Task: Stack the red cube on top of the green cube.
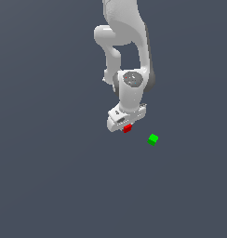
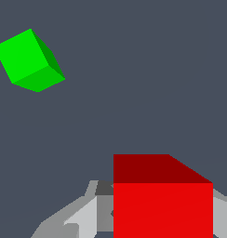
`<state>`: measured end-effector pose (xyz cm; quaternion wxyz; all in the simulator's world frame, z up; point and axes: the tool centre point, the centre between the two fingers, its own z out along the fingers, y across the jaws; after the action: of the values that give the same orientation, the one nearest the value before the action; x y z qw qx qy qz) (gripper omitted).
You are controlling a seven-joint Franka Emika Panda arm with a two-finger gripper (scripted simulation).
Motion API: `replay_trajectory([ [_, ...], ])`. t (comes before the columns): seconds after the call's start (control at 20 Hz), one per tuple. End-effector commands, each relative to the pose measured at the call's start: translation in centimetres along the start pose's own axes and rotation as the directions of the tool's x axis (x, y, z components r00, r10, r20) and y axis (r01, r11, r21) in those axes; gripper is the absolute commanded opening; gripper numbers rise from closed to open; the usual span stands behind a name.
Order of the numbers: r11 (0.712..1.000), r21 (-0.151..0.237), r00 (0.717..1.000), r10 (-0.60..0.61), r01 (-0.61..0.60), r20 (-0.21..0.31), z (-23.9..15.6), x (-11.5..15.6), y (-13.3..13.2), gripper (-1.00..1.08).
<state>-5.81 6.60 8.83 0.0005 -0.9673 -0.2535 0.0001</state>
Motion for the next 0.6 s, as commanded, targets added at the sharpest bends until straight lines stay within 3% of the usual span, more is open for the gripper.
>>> replay_trajectory([
  [0.0, 1.0, 0.0, 1.0, 0.001, -0.001, -0.001, 0.6, 2.1, -2.3, -1.0],
  [0.55, 1.0, -0.001, 1.0, 0.001, -0.001, 0.0, 2.4, 8.9, -9.3, -1.0],
])
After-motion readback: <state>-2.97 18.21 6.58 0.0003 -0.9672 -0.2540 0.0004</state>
